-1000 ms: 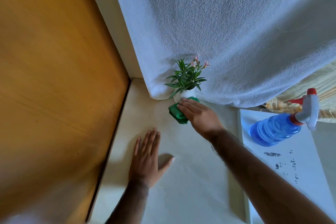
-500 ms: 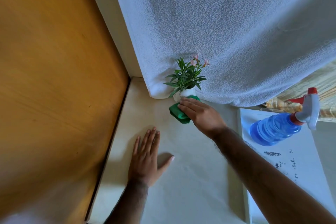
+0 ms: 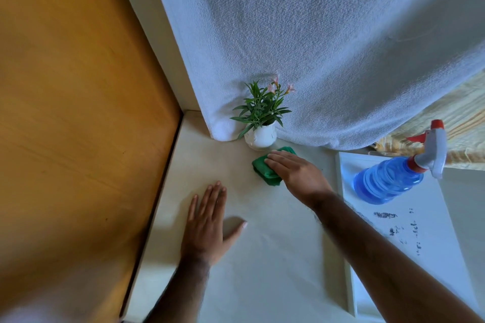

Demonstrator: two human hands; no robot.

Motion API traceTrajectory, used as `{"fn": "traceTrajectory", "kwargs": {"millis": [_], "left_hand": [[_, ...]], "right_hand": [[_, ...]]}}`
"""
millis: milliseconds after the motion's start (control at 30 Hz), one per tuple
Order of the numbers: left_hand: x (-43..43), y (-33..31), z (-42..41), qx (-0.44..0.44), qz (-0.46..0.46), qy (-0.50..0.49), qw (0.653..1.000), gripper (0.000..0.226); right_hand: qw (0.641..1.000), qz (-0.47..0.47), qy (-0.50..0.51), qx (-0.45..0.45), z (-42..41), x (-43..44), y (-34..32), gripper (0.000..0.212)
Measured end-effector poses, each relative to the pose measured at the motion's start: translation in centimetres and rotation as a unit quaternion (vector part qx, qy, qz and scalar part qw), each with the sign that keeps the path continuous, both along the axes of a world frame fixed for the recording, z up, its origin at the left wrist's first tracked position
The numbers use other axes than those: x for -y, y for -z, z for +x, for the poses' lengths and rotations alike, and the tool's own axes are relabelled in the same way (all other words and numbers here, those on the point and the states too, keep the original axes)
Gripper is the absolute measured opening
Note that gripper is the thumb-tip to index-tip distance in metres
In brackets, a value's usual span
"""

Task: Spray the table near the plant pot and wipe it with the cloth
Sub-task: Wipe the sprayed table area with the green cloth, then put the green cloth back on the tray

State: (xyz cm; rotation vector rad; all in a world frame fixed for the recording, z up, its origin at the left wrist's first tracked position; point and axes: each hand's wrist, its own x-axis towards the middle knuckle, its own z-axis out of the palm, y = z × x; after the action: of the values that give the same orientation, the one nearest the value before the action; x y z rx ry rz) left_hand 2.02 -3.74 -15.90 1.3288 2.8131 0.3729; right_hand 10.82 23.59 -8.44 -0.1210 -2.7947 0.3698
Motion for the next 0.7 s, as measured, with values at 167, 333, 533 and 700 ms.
{"fn": "traceTrajectory", "kwargs": {"millis": [167, 333, 533, 700], "left_hand": [[-0.2, -0.7, 0.0, 0.006, -0.019, -0.003, 1.0, 0.097], [0.0, -1.1, 0.1, 0.001, -0.019, -0.004, 1.0, 0.096], [-0.2, -1.0, 0.4, -0.034, 0.01, 0.005, 0.999, 0.092], [-0.4, -0.8, 0.5, -0.038, 0.006, 0.01, 0.999, 0.091]], "right_hand": [[0.999, -0.026, 0.041, -0.011, 3.0, 0.2, -2.3, 0.053], [0.993, -0.03, 0.099, -0.048, 9.2, 1.1, -4.2, 0.046], [0.977, -0.014, 0.21, -0.04, 20.2, 1.1, -3.2, 0.051], [0.961, -0.011, 0.277, 0.0, 24.6, -0.7, -0.9, 0.065]]}}
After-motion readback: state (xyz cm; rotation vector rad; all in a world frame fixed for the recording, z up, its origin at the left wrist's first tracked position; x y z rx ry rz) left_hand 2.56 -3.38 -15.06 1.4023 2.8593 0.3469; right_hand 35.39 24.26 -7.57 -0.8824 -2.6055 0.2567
